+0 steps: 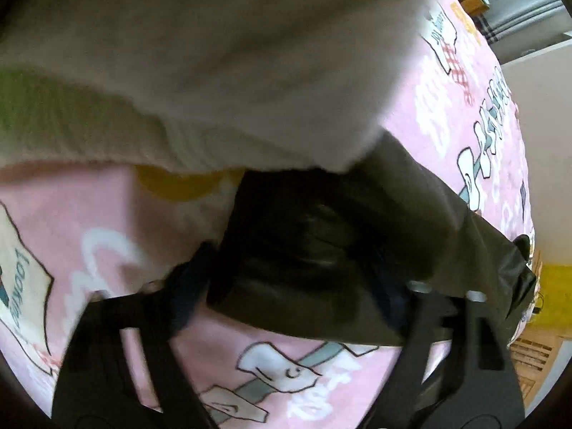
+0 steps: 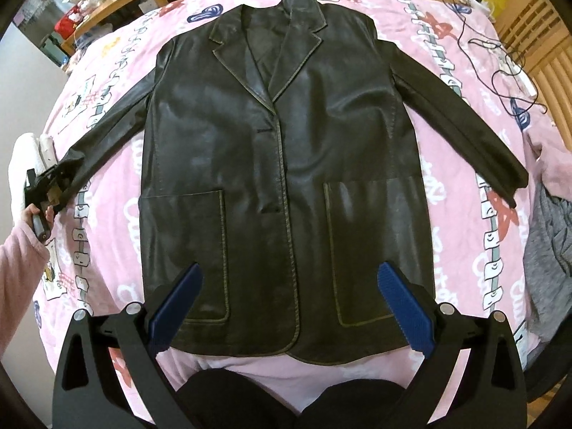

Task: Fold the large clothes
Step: 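Lift the sleeve with the left tool and fold it across the jacket body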

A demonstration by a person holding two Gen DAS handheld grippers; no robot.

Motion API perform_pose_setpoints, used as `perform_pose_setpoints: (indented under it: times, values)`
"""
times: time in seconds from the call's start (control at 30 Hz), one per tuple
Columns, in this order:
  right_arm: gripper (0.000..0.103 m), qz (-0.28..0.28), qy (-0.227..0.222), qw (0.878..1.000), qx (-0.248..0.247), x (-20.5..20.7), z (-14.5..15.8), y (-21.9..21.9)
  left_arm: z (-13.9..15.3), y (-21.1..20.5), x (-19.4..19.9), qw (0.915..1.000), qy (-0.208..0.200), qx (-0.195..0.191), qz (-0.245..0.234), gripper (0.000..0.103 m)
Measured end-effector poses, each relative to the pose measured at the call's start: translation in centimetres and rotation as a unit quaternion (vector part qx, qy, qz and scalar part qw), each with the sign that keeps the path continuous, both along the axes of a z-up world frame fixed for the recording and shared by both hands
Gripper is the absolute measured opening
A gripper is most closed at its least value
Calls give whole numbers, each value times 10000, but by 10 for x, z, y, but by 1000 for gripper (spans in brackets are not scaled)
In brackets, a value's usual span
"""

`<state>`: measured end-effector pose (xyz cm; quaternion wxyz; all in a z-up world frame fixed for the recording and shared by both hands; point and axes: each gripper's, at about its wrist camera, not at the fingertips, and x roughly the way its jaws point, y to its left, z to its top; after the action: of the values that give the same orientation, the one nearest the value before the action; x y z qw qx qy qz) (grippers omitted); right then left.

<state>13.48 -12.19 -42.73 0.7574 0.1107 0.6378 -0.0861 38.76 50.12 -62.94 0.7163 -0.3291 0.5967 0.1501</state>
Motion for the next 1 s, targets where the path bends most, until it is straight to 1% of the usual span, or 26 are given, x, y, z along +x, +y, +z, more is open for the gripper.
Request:
perform_pose_setpoints:
  times: [0.03, 0.07, 0.1, 0.13, 0.2, 0.27, 0.3, 0.37, 0.47, 0.57, 0.63, 0.67, 0.77, 0.8, 0.87, 0.93, 1.0]
  values:
    - [95, -48, 11, 10000, 52, 0, -2, -1, 3, -3, -1, 9999, 1, 106, -81, 60]
    - [95, -76, 16, 9999, 107, 0, -3, -1, 9, -9, -1, 9996, -43, 166, -238, 43]
    - [95, -72, 9, 9999, 134, 1, -4, -1, 13, -14, -1, 9992, -80, 202, -323, 36]
    - [95, -54, -4, 9999, 143, 2, -4, 0, 19, -19, -3, 9989, -142, 271, -346, 33]
    - [95, 11, -49, 9999, 156, 3, -3, 1, 27, -27, -5, 9977, -195, 465, -457, 22]
    - [95, 51, -77, 9999, 146, 3, -2, 0, 37, -40, -8, 9951, -267, 752, -582, 17]
    - [95, 49, -93, 9999, 137, 3, -2, -3, 41, -41, -8, 9941, -316, 845, -602, 15]
    - [95, -3, -100, 9999, 134, 1, -3, -9, 52, -52, -8, 9900, -434, 1152, -690, 14]
    - [95, -195, -85, 9996, 177, -5, -4, -23, 66, -72, -4, 9830, -485, 1532, -890, 12]
    - [95, -350, -128, 9991, 185, -9, -5, -37, 85, -88, 0, 9786, -681, 1711, -920, 10]
    - [95, -426, -173, 9988, 157, -10, -5, -45, 104, -104, 3, 9747, -868, 1808, -992, 9]
    - [95, -497, -207, 9984, 158, -11, -5, -52, 119, -120, 4, 9707, -1032, 1856, -1121, 9]
    - [95, -668, -287, 9972, 172, -13, -3, -69, 154, -165, 9, 9614, -1415, 1851, -1462, 9]
    - [95, -726, -313, 9967, 172, -14, -2, -75, 170, -186, 10, 9572, -1606, 1790, -1608, 9]
    - [95, -897, -375, 9950, 212, -17, 2, -93, 197, -225, 10, 9497, -1985, 1638, -1782, 9]
    - [95, -1028, -407, 9936, 249, -21, 6, -106, 225, -268, 8, 9404, -2367, 1445, -1971, 9]
    - [95, -1115, -465, 9924, 240, -25, 12, -122, 243, -310, 12, 9323, -2660, 1219, -2124, 9]
